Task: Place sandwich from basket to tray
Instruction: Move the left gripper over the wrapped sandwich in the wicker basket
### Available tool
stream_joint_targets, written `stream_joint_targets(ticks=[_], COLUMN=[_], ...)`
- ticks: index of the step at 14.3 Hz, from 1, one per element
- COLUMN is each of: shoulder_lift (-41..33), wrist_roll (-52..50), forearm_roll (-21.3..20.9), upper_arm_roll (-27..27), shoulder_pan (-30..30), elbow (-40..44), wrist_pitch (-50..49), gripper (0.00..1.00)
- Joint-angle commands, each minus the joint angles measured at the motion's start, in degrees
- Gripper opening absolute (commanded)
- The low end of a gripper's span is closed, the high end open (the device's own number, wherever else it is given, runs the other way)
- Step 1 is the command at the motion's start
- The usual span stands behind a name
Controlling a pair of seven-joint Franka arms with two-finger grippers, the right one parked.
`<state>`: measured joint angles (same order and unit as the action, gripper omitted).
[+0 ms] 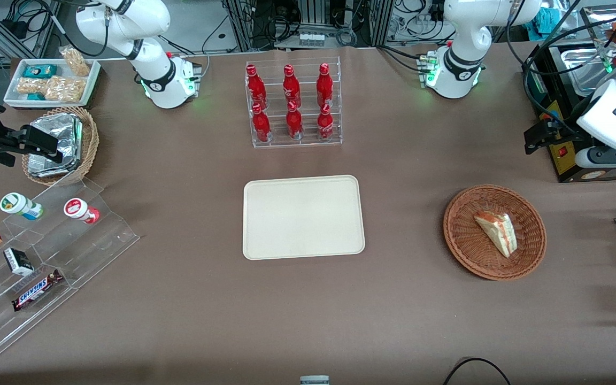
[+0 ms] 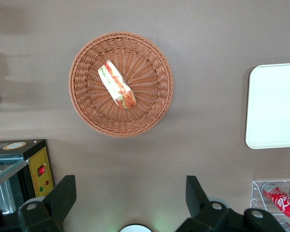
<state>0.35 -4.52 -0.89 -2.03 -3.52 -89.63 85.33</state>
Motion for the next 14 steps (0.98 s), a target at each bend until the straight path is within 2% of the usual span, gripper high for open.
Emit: stream_joint_targets(ticks=[1, 3, 6, 9, 11, 14], shoulder_lift=[1.2, 1.6, 4.0, 3.7, 4.8, 6.4], wrist_roll=[0.7, 0.7, 0.3, 0.4, 0.4, -0.2], forearm_roll=[-0.1, -0.1, -0.2, -0.3, -0.3, -0.1], upper_arm_roll=[0.1, 0.2, 0.4, 1.8, 4.1, 4.5], shoulder_pan=[0.3, 0.5, 0.8, 0.8, 0.7, 0.9], elbow=[2.0, 0.6, -4.7, -17.1, -23.3, -31.0], wrist_pitch=[-1.8, -4.0, -0.7, 14.9, 25.9, 40.7], gripper=[1.0, 1.0, 1.0, 1.0, 1.0, 1.0])
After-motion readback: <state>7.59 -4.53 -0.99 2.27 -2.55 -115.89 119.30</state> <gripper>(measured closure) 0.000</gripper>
